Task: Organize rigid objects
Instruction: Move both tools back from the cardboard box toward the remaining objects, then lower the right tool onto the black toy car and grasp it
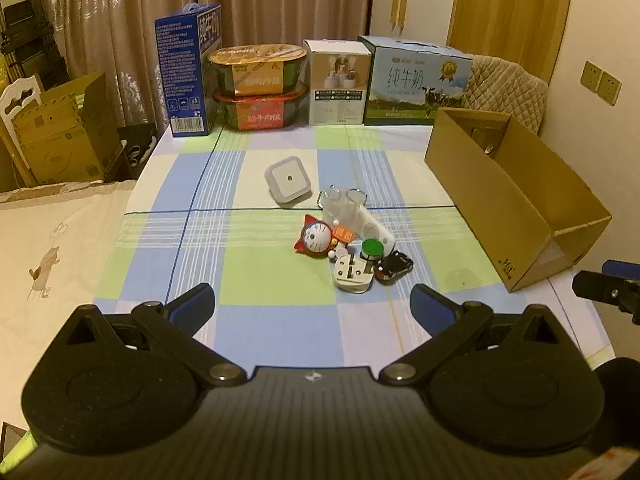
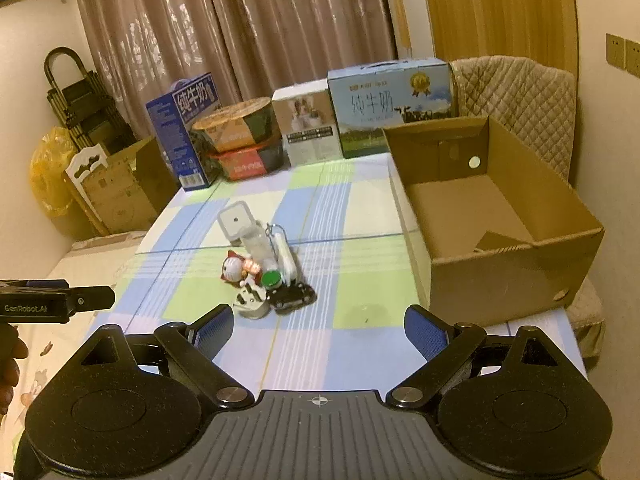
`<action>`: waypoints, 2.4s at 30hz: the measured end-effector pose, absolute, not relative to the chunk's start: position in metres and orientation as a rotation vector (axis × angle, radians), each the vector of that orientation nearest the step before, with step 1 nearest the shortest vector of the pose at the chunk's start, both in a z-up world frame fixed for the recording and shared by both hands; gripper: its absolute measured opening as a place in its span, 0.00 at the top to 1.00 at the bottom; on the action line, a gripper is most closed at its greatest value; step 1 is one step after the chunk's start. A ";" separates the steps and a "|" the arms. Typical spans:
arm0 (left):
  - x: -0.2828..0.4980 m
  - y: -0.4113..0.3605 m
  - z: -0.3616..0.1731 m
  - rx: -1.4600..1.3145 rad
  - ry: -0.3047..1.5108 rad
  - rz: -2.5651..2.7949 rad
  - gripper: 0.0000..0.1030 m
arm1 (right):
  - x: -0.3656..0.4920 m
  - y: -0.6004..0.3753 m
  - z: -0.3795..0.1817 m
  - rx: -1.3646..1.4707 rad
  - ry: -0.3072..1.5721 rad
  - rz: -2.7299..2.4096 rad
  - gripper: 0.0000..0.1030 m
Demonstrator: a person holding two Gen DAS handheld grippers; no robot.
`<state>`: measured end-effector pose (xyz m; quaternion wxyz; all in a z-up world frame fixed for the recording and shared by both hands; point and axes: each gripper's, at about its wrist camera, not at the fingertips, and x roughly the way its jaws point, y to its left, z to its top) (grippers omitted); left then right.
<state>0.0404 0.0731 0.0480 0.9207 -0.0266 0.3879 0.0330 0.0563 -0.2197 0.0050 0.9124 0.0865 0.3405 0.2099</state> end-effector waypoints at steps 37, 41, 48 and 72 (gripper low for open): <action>0.116 0.091 -0.038 -0.025 0.897 0.013 0.01 | 0.139 -0.157 -0.068 0.101 0.784 0.529 0.13; 0.134 0.091 -0.056 -0.013 0.913 -0.021 0.01 | 0.161 -0.148 -0.085 0.099 0.810 0.545 0.13; 0.154 0.095 -0.079 0.007 0.915 -0.035 0.01 | 0.187 -0.128 -0.111 0.067 0.825 0.605 0.13; 0.166 0.112 -0.104 -0.060 0.922 -0.041 0.01 | 0.238 -0.102 -0.151 -0.009 0.848 0.668 0.28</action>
